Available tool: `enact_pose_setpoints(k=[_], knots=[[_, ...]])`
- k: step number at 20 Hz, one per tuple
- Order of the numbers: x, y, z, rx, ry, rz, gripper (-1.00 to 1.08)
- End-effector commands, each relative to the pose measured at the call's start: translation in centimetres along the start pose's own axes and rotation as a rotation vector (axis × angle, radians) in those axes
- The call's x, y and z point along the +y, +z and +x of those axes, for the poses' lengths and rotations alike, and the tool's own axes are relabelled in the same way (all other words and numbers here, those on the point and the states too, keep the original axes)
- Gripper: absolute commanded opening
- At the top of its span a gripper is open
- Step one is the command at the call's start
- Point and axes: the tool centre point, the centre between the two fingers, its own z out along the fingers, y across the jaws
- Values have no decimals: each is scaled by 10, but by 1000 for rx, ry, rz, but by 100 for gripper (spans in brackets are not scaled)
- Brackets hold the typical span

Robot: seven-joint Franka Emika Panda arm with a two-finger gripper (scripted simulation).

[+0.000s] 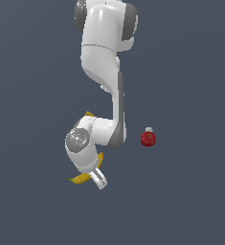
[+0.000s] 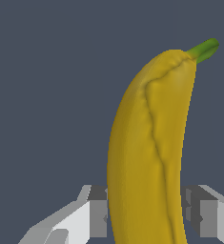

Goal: Pick up a designated object from a clutter of objects.

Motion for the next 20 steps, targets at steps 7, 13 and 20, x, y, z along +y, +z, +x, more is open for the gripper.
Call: enact_pose_setpoints(k=[7,13,20], knots=[[1,-8,-3,0,0,0,-100],[4,-31,-13,0,1,0,-100],[9,-79,-34,-1,1,1,-100]])
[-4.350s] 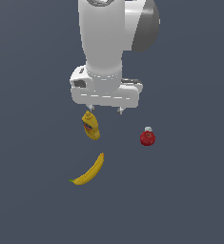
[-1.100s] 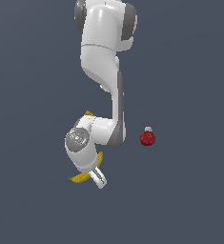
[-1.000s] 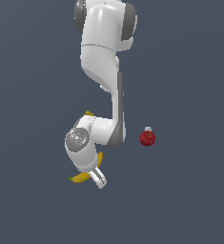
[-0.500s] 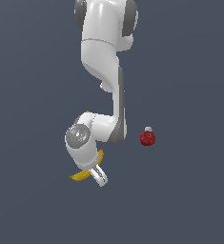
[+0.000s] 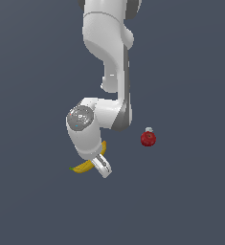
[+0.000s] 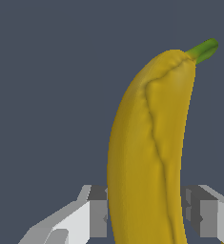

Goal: Pick up a designated object from a clutter of objects.

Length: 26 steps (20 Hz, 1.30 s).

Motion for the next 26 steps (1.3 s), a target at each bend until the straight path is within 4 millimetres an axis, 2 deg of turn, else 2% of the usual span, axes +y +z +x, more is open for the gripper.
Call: enact_pose_setpoints(k=[1,9,20,26], knots=[[2,-22,-9,2,0,2,-100],[9,-98,-41,2,1,3,-100],[20,-212,-87,3,2,1,-100],[23,-262,-106,4,2,0,-100]])
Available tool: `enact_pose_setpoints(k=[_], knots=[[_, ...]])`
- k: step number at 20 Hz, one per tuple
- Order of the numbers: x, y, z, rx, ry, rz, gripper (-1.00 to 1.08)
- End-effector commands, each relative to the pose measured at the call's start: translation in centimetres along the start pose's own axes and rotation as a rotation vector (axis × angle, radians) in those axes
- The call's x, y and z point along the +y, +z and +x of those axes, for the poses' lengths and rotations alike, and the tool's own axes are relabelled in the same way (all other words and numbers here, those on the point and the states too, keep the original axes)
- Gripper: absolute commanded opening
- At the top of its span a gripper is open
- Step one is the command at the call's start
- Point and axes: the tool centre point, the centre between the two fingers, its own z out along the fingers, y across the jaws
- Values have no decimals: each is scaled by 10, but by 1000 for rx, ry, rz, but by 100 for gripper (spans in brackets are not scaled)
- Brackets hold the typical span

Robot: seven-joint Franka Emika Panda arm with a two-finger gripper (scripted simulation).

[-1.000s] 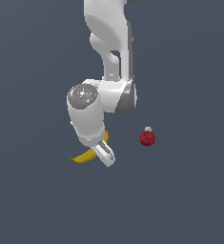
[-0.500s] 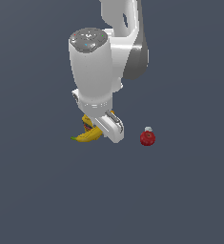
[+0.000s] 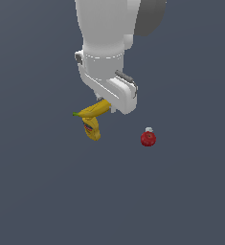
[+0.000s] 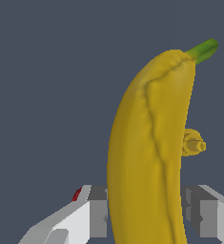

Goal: Pick up a designated object from a clutter of objects.

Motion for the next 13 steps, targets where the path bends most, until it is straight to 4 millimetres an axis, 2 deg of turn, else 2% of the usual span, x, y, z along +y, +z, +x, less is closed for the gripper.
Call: enact_pose_setpoints(k=[1,7,13], knots=[[1,-19,-7,1,0,0,-100],[2,-47,-17,1,0,0,-100],[1,-55,-20,0,-1,1,-100]])
